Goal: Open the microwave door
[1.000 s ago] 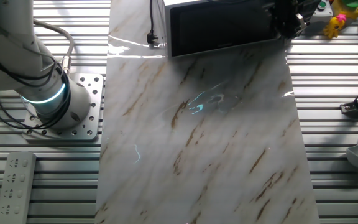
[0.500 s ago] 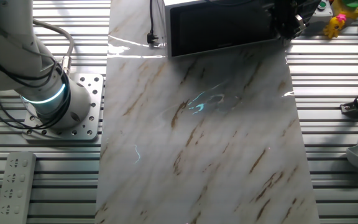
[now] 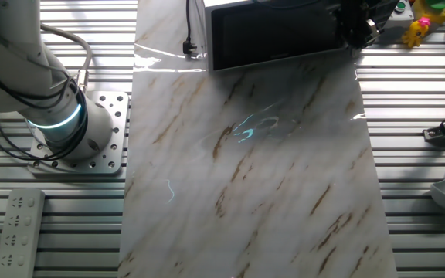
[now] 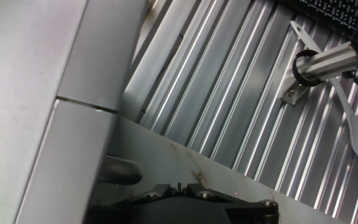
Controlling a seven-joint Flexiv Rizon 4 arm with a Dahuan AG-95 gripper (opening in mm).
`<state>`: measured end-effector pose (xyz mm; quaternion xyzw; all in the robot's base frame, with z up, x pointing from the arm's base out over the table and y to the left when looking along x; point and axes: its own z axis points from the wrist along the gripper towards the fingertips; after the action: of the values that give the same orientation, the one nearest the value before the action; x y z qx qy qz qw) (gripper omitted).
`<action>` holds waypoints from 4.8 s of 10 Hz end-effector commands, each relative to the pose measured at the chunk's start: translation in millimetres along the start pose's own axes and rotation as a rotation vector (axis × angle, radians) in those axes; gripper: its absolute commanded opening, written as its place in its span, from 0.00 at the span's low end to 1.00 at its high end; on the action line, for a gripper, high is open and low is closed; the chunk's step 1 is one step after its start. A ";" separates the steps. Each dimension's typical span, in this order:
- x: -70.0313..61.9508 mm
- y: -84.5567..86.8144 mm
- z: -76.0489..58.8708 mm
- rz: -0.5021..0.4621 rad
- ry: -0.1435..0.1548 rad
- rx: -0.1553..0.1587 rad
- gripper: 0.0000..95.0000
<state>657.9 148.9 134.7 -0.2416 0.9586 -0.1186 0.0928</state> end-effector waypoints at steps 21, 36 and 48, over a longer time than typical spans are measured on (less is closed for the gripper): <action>-1.8 11.8 -1.7 -0.057 0.012 0.026 0.00; -1.8 11.8 -1.7 -0.040 0.021 0.039 0.00; -1.8 11.8 -1.7 -0.042 0.025 0.039 0.00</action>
<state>659.9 145.6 138.9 -0.2583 0.9518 -0.1431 0.0831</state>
